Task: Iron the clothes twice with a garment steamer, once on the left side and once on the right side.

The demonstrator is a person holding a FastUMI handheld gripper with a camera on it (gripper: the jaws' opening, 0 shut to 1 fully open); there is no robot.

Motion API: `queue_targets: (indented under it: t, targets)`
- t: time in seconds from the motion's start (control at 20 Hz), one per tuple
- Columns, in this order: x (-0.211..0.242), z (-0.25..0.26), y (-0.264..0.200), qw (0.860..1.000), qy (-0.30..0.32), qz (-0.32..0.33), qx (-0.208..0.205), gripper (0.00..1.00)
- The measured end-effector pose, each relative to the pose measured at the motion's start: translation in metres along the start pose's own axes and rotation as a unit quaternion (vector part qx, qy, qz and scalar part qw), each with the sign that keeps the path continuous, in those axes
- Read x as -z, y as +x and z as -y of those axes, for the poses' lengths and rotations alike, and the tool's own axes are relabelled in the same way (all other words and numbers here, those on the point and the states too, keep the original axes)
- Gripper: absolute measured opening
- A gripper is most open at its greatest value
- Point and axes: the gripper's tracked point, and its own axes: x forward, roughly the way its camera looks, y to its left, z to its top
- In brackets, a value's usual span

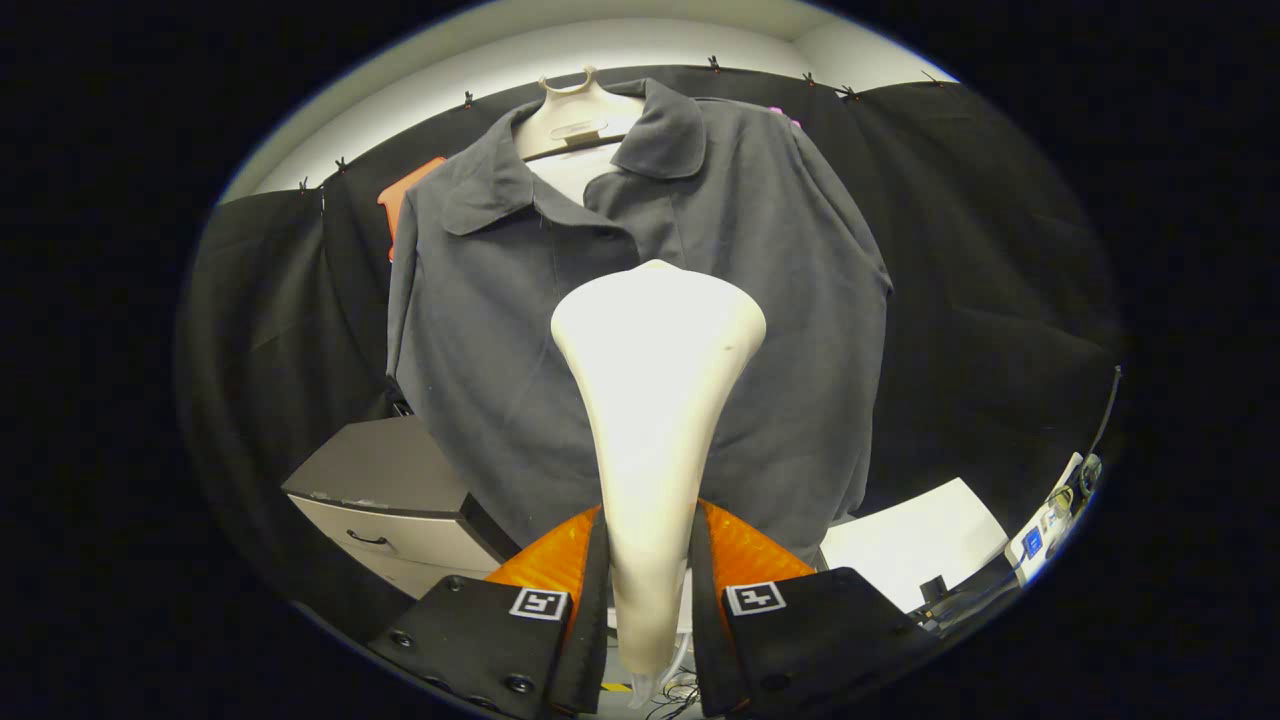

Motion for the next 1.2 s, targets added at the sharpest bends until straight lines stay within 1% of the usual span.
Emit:
queue_targets:
  t: [0.4,0.75,0.95,1.2]
  targets:
    - [-0.067,0.018,0.003,0.999,-0.006,0.043,0.018,0.44]
    - [-0.101,0.037,0.010,0.997,-0.001,0.068,0.034,0.44]
    - [-0.104,0.053,0.019,0.996,-0.001,0.068,0.049,0.44]
    - [-0.081,0.058,0.032,0.998,0.011,0.043,0.045,0.44]
